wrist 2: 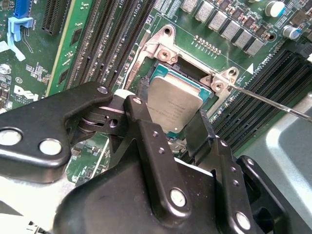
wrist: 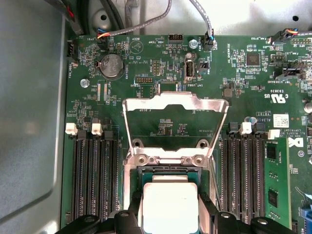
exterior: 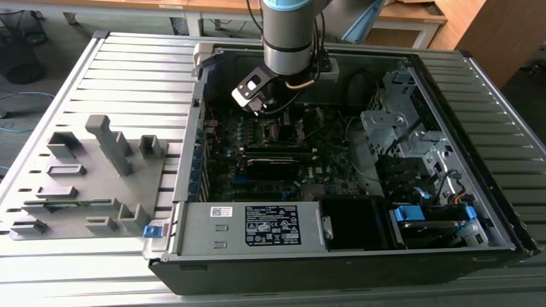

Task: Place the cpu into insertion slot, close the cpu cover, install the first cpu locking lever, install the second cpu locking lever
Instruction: 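Place the cpu into insertion slot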

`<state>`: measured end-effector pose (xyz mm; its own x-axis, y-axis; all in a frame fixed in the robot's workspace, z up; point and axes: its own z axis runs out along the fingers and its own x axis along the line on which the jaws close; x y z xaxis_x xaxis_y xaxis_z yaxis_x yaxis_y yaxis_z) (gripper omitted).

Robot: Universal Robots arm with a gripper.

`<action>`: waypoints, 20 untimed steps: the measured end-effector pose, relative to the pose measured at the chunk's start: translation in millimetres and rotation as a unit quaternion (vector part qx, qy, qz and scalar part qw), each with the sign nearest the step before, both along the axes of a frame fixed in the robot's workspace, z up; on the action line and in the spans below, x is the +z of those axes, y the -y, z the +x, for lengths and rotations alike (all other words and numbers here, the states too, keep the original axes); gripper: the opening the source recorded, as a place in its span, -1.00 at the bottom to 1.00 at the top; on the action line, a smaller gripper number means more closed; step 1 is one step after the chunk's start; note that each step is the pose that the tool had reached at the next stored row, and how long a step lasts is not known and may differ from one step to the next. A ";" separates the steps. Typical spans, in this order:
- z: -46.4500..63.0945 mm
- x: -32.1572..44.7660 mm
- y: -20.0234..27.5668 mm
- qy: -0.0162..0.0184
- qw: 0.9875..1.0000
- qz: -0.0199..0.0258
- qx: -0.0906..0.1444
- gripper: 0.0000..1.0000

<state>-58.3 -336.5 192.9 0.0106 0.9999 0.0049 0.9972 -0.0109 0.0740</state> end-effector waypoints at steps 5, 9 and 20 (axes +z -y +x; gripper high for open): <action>0.0 0.3 -0.1 0.000 1.000 0.000 0.000 0.08; 0.0 1.6 -0.1 0.000 1.000 0.000 0.000 0.08; 0.0 2.6 0.0 0.001 1.000 0.000 0.000 0.08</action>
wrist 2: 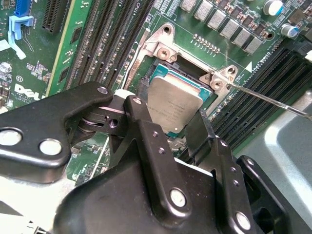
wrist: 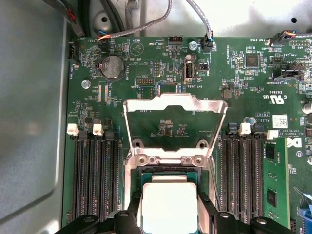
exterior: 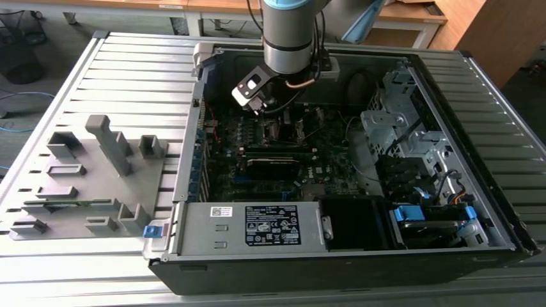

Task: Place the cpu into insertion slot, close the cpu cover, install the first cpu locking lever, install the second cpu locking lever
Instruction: 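Place the cpu into insertion slot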

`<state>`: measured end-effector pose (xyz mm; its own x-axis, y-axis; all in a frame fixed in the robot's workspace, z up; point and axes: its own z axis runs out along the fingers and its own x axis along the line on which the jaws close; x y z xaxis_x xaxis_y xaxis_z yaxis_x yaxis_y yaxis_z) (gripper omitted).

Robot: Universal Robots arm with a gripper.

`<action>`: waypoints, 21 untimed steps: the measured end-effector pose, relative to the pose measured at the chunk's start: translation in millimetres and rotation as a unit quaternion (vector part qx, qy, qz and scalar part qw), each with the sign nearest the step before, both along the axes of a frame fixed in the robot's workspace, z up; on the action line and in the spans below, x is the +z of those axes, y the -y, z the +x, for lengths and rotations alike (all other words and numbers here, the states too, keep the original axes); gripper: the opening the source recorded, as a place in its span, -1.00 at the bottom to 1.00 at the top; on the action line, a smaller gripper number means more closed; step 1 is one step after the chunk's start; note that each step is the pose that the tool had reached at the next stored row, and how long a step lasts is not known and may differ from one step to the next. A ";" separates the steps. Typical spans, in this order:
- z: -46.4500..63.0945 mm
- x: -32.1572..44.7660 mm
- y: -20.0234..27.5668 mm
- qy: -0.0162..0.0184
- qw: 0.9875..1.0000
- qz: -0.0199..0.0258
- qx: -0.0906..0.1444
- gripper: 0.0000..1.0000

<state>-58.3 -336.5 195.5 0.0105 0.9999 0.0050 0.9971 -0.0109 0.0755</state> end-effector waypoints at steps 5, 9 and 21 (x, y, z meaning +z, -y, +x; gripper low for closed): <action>0.8 -0.5 0.0 0.000 1.000 0.000 0.000 0.08; 0.8 -1.6 0.1 0.000 1.000 0.000 0.000 0.08; 0.8 -2.8 0.0 0.000 1.000 0.000 0.000 0.08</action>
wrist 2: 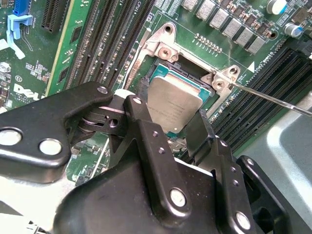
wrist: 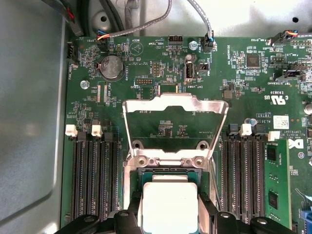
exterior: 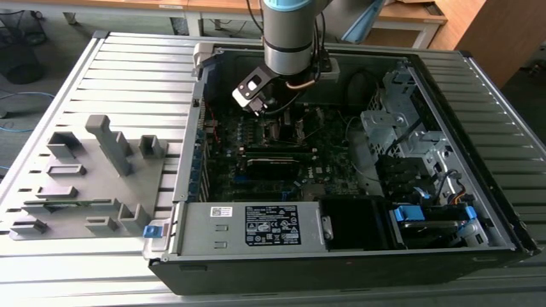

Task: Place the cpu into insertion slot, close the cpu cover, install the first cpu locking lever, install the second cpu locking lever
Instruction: 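Place the cpu into insertion slot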

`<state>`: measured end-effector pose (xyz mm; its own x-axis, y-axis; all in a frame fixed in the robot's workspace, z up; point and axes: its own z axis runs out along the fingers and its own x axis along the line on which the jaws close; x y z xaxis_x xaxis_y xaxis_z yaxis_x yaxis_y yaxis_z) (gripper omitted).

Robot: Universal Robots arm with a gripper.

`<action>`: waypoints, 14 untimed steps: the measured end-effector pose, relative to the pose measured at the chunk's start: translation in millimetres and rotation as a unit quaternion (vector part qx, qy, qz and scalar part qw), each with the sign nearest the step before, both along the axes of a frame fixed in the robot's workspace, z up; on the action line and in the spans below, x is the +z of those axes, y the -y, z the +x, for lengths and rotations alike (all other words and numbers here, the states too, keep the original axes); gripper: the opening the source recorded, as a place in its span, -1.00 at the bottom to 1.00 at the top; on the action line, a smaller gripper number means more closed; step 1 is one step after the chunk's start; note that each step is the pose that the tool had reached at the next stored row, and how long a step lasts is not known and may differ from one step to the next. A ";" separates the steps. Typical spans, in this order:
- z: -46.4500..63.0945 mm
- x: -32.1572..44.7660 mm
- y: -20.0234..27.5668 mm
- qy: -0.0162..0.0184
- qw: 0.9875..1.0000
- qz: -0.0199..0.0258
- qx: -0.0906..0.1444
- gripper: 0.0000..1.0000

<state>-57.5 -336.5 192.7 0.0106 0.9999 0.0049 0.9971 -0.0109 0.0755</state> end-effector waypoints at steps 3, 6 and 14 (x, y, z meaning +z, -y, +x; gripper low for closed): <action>0.0 -0.3 -0.1 0.000 1.000 0.000 0.000 0.08; 0.0 -0.3 -0.1 0.000 1.000 0.000 0.000 0.08; 0.0 -0.4 0.0 0.000 1.000 0.000 0.000 0.08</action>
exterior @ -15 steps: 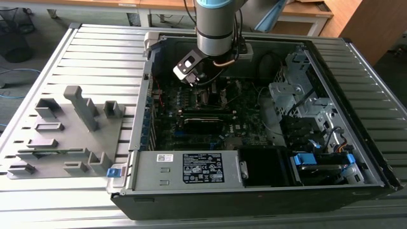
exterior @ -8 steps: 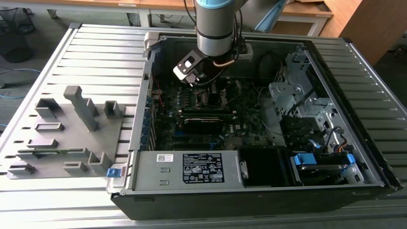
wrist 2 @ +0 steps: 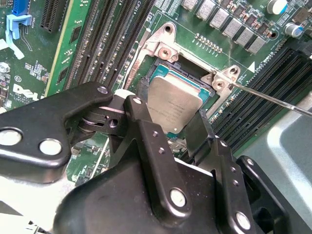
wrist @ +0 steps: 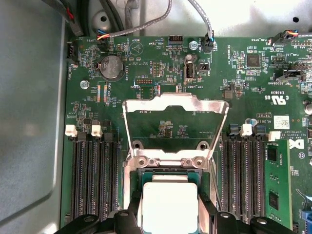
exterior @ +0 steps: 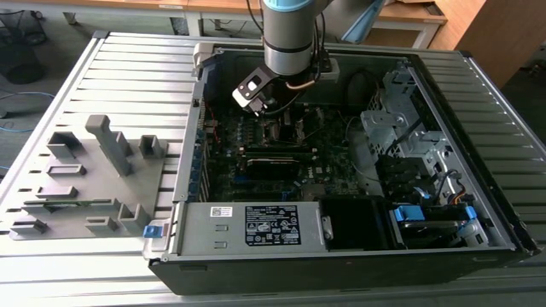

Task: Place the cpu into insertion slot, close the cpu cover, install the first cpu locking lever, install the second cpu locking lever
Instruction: 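Place the cpu into insertion slot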

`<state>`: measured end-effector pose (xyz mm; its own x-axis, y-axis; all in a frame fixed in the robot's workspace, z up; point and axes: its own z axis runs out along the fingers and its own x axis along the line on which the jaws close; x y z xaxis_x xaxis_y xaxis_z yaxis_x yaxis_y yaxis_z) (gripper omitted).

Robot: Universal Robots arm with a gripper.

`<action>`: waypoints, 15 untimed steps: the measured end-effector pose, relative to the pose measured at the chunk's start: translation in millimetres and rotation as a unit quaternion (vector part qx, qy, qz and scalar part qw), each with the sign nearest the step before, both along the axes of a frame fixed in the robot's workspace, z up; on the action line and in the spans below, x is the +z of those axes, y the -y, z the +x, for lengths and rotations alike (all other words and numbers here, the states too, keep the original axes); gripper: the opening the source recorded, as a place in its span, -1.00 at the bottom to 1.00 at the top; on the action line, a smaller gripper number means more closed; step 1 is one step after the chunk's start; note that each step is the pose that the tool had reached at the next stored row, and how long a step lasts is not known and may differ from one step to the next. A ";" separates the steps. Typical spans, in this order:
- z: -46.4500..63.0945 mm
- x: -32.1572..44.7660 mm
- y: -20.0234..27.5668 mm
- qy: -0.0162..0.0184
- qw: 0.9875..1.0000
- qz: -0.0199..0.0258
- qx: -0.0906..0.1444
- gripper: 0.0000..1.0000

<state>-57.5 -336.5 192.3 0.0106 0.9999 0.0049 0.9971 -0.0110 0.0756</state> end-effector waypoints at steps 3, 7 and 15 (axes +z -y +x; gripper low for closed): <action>0.1 -0.4 -0.2 0.000 1.000 0.001 0.000 0.10; 0.0 -0.2 0.0 0.000 1.000 0.000 0.000 0.22; 0.0 1.1 0.0 0.000 1.000 0.000 0.000 0.22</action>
